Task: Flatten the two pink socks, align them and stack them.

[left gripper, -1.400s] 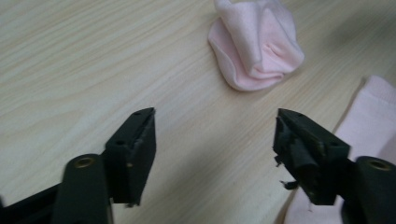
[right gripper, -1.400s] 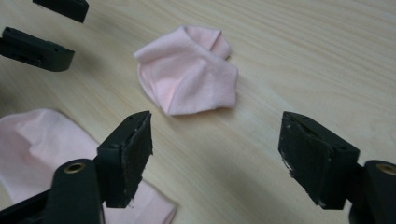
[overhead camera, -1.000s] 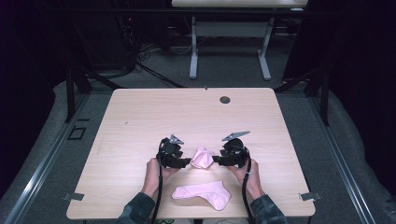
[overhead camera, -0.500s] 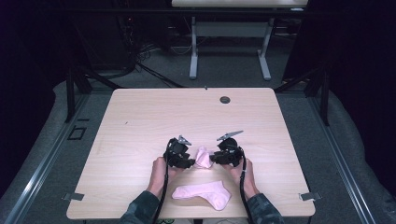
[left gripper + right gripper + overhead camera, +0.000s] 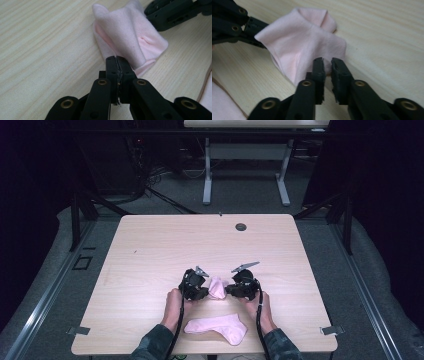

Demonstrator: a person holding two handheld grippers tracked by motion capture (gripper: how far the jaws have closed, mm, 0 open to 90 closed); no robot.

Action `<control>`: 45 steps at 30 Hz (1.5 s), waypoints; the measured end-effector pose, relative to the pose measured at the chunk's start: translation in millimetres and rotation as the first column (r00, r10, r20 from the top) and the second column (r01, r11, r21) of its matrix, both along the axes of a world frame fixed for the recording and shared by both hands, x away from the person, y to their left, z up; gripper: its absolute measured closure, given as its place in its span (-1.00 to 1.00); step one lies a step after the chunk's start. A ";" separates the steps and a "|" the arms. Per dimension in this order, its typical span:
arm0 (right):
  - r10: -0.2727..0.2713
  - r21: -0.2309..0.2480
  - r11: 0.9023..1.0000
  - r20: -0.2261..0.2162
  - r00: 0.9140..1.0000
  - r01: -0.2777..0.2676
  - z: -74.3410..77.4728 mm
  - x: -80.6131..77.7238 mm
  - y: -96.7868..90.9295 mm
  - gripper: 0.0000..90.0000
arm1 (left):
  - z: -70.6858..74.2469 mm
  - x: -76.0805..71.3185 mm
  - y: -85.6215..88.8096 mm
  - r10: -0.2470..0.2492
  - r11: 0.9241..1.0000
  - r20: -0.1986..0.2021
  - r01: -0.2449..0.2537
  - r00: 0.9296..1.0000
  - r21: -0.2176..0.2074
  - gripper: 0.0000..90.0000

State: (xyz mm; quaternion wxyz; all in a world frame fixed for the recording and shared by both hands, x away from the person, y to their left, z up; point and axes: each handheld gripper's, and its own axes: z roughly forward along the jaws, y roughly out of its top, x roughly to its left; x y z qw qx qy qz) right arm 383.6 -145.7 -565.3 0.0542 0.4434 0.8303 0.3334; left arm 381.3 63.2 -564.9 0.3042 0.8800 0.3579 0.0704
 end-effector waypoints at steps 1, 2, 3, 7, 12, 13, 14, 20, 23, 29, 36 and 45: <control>-0.012 0.009 1.000 0.017 1.000 0.012 1.0 0.7 -1.6 0.57 | 0.2 0.1 0.0 -0.005 1.000 -0.001 0.005 1.000 0.002 0.99; -0.016 0.025 1.000 0.026 1.000 0.015 1.8 2.1 -3.0 0.50 | 0.2 0.1 -0.3 -0.008 1.000 0.001 0.008 1.000 0.003 0.99; -0.027 0.025 0.999 0.028 0.999 0.027 2.5 3.5 -3.6 0.48 | 0.2 -0.1 -0.6 -0.008 1.000 0.003 0.008 1.000 0.006 1.00; -0.024 0.016 1.000 0.018 1.000 0.023 1.7 11.2 -2.5 0.48 | 0.0 0.0 -0.6 -0.006 1.000 0.004 0.006 1.000 0.004 1.00; 0.003 -0.010 1.000 0.008 1.000 -0.003 -1.4 12.0 4.8 0.79 | -0.1 -0.4 -0.3 -0.006 1.000 0.005 0.006 1.000 0.002 1.00; 0.000 -0.005 1.000 0.011 1.000 0.000 -1.7 11.6 5.7 0.84 | -0.3 -0.4 0.2 -0.004 1.000 0.003 0.004 1.000 -0.004 1.00; 0.000 -0.004 1.000 0.009 1.000 0.000 -2.0 11.7 5.6 0.89 | -1.0 -0.5 1.0 0.001 1.000 0.005 -0.001 1.000 -0.013 1.00; -0.010 0.023 1.000 0.027 1.000 0.009 2.7 8.3 0.1 0.94 | 1.9 -3.0 12.7 0.029 0.998 0.018 -0.028 0.999 -0.062 1.00; -0.011 0.025 1.000 0.050 0.999 0.010 10.9 3.2 -4.6 0.94 | 8.2 -6.6 20.1 0.036 0.997 0.028 -0.034 0.999 -0.074 1.00; -0.013 0.038 0.999 0.067 0.998 0.011 25.6 -7.8 -15.7 0.94 | 21.8 -14.8 38.4 0.052 0.994 0.041 -0.047 0.998 -0.100 1.00; -0.005 -0.011 1.000 0.087 0.996 0.006 37.1 -17.4 -23.7 0.93 | 28.6 -23.2 61.7 0.093 0.986 0.033 -0.087 0.995 -0.141 1.00; 0.052 -0.089 0.995 -0.001 0.999 -0.052 16.0 -23.2 -18.9 0.90 | 8.1 -26.8 77.0 0.126 0.983 -0.072 -0.134 0.989 -0.127 0.97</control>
